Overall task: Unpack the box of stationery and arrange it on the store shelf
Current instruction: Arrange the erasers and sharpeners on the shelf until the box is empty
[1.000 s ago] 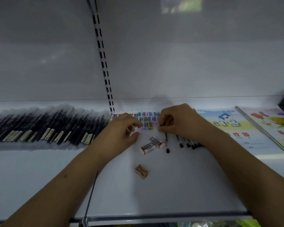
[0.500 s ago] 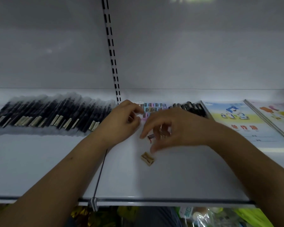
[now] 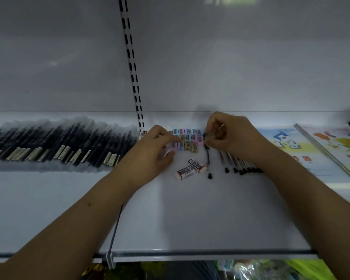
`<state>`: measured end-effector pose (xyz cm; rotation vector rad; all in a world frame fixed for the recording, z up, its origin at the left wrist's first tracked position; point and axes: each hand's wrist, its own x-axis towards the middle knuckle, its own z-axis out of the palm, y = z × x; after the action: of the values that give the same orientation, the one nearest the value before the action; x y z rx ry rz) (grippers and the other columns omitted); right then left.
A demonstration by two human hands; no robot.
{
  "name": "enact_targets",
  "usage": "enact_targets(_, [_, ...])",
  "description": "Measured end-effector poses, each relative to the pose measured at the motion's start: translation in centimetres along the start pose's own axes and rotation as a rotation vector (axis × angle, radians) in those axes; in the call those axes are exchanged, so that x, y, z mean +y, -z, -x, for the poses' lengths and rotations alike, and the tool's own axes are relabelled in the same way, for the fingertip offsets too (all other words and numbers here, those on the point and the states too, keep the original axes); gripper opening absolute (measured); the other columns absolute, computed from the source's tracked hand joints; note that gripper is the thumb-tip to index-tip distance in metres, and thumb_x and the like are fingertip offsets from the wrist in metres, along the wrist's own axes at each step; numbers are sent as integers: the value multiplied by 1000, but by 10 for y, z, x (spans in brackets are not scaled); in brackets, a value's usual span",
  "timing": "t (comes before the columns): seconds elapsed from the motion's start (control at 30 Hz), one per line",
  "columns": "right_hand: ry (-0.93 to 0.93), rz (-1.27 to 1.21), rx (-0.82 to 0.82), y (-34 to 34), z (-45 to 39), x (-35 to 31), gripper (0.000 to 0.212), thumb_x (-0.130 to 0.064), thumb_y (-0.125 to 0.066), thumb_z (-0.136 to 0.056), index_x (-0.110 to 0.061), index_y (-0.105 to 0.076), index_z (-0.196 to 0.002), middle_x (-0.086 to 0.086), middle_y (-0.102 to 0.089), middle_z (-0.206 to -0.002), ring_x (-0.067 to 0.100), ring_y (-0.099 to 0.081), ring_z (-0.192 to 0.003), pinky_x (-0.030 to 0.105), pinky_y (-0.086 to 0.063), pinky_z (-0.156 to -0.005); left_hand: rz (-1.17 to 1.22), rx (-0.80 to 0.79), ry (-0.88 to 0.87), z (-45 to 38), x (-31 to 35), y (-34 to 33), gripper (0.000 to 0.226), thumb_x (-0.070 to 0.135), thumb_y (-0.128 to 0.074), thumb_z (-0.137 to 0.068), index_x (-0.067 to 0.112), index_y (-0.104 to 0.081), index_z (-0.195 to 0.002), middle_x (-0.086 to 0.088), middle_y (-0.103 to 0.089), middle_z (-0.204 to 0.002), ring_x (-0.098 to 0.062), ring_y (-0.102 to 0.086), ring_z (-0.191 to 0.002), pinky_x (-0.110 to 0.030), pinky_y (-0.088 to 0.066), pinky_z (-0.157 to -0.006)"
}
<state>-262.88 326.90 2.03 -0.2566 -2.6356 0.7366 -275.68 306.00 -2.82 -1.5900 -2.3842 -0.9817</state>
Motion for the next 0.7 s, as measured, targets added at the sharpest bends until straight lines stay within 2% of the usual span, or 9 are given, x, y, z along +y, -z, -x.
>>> enact_targets(0.13, [53, 63, -22, -9, -3, 2, 11, -24, -79, -80, -22, -75, -89, -5, -69, -90, 5, -65, -78, 22, -54, -79, -87, 1, -59, -2, 3, -3, 30, 18, -62, -93, 20, -67, -123, 6, -51, -116, -7, -51, -100, -26, -50, -84])
enact_targets(0.27, [128, 139, -56, -11, -2, -1, 18, -10, -74, -84, -17, -77, -100, 1, -73, -98, 11, -69, -85, 25, -54, -86, -103, 5, -67, -2, 3, -2, 30, 16, -61, -93, 18, -67, -123, 6, -54, -115, -9, -54, -102, -25, -48, -87])
enact_targets(0.5, [88, 264, -88, -13, -2, 1, 11, -32, -75, -82, -24, -73, -90, -8, -69, -88, 5, -61, -76, 30, -55, -75, -97, 29, -76, -4, 5, -6, 29, 18, -65, -92, 16, -67, -121, 5, -54, -113, -10, -56, -97, -25, -49, -83])
enact_targets(0.7, [94, 319, -141, -21, -6, 0, 23, -43, -76, -79, -26, -64, -87, -9, -56, -85, 6, -51, -74, 18, -39, -62, -104, 29, -99, -8, 5, -10, 27, 13, -65, -91, 13, -69, -117, 3, -56, -109, -9, -55, -97, -19, -45, -83])
